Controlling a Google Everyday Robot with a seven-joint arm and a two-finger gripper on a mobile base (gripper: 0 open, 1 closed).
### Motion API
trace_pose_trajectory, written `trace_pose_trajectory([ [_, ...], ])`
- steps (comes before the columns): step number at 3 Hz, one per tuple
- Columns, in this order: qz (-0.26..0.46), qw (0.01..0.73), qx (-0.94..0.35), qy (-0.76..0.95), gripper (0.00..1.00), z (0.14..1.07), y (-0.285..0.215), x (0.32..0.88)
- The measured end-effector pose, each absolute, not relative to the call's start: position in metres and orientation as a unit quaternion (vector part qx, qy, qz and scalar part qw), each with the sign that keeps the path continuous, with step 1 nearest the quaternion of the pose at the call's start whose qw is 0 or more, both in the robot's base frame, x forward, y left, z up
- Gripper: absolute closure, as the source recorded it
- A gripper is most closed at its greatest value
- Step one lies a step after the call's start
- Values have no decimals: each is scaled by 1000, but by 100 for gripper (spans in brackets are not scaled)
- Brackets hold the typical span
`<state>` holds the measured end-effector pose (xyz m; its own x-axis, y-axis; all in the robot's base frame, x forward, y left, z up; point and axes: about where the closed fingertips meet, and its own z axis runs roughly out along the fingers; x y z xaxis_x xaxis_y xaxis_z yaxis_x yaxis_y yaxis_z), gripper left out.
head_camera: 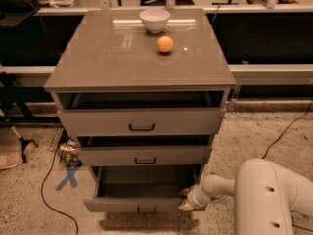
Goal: Open bottom drawer
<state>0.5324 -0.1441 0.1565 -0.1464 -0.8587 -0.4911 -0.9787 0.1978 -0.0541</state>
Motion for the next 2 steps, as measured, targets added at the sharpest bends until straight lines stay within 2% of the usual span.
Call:
trace_pose_trajectory([
  [2,141,213,-617,744,100,157,-143,533],
])
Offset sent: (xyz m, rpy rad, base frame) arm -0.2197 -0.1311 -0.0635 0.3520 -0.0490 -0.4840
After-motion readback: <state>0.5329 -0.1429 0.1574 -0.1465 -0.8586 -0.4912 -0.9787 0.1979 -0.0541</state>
